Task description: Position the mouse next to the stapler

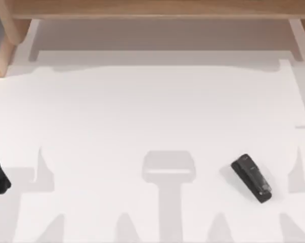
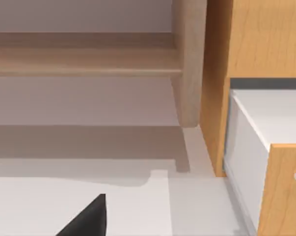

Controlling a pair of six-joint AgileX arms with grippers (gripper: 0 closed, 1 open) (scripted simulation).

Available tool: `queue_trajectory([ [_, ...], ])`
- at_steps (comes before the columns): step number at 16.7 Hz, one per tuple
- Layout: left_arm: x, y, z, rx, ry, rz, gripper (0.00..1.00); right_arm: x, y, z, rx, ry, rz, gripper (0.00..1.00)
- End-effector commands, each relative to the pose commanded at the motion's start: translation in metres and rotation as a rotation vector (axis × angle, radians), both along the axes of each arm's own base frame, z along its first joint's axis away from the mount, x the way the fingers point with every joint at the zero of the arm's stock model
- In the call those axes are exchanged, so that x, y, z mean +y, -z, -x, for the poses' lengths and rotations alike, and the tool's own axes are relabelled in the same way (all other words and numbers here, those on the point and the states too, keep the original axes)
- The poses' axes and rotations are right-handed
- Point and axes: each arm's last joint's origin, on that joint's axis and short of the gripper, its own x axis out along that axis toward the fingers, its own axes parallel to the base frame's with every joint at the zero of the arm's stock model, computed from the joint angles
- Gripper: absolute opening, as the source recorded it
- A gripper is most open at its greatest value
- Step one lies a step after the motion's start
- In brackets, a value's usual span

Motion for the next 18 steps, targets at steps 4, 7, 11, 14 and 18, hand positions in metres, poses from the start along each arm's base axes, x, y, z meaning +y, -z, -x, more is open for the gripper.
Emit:
queue_trajectory([
  [4,0.000,0.000,0.000,0.000,0.000,0.000,1.00,0.000,-0.006,0.000,0.012,0.005,0.000,1.00],
  [7,0.000,0.000,0.000,0.000,0.000,0.000,1.00,-0.002,-0.030,0.000,0.066,0.023,0.001,1.00],
  [11,0.000,0.000,0.000,0.000,0.000,0.000,1.00,-0.007,-0.083,-0.010,0.197,0.065,-0.001,1.00],
  [14,0.000,0.000,0.000,0.000,0.000,0.000,1.00,-0.013,-0.130,-0.033,0.334,0.108,-0.008,1.00],
  [18,0.000,0.000,0.000,0.000,0.000,0.000,1.00,-0.030,-0.180,-0.090,0.560,0.173,-0.029,1.00],
])
